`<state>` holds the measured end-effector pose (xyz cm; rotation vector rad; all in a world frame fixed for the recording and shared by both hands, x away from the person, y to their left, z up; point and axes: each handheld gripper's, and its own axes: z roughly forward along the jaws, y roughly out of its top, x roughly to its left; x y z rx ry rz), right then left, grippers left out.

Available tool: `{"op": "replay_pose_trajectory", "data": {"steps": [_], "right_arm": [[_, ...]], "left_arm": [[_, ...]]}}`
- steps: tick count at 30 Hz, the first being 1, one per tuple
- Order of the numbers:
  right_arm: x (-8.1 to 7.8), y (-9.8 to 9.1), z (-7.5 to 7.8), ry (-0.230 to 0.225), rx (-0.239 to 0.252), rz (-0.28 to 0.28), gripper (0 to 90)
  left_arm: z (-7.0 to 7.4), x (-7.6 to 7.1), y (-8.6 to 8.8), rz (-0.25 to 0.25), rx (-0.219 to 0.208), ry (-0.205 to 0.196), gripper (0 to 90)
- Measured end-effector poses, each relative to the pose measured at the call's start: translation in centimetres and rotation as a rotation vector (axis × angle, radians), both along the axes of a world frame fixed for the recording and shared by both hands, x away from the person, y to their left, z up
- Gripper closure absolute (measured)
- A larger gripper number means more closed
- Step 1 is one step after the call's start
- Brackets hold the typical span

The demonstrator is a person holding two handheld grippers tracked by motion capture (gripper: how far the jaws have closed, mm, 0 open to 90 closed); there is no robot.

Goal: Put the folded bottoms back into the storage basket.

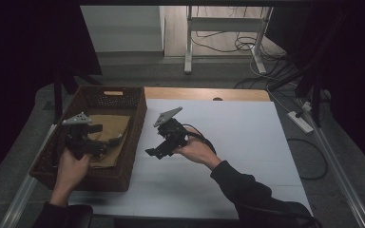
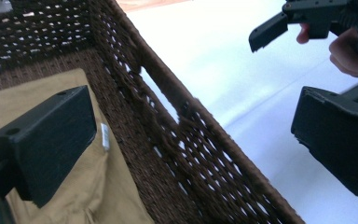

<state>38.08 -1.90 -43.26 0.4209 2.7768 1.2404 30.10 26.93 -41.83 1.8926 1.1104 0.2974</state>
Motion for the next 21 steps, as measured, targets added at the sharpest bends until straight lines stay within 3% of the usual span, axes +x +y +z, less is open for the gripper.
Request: {"op": "replay_pose_trajectory", "data": {"steps": [13,21], "right_arm": [[-0.3,-3.1,-0.4,0.013,0.005,-0.075,4.1],[-1.4,-4.9,-0.5,0.014,0.0,-0.096,4.1]], "left_arm": [[0.0,-3.0,-0.8,-0.002,-0.024,-0.044,0.1],[-0.6,-4.6,-1.0,0.024,0.012,-0.059,0.6]]}}
